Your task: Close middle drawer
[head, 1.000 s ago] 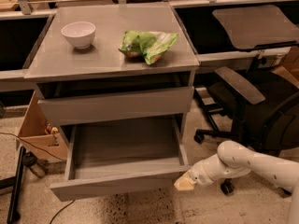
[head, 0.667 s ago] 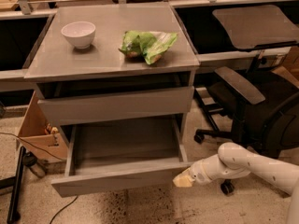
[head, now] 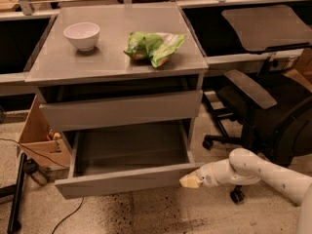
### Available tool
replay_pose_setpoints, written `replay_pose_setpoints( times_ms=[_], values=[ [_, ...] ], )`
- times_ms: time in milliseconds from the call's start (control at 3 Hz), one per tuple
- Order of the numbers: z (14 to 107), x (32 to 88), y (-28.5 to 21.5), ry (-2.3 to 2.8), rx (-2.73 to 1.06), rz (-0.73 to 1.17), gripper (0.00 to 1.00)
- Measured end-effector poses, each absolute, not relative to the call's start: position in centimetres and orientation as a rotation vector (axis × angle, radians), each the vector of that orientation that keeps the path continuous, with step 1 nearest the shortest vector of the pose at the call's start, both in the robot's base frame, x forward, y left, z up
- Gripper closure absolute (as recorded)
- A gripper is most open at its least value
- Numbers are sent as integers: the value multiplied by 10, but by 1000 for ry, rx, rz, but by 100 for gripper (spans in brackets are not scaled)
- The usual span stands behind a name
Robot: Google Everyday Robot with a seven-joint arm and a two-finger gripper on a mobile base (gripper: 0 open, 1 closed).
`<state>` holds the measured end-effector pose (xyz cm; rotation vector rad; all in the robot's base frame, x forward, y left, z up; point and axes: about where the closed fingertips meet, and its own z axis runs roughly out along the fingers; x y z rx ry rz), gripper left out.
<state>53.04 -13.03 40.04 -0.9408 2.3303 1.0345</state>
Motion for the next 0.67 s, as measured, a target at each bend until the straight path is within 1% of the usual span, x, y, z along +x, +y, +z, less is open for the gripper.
replay_pose_setpoints(
  times_ms=[667],
  values=[
    [408, 574, -128, 2312, -888, 1037, 100]
  ],
)
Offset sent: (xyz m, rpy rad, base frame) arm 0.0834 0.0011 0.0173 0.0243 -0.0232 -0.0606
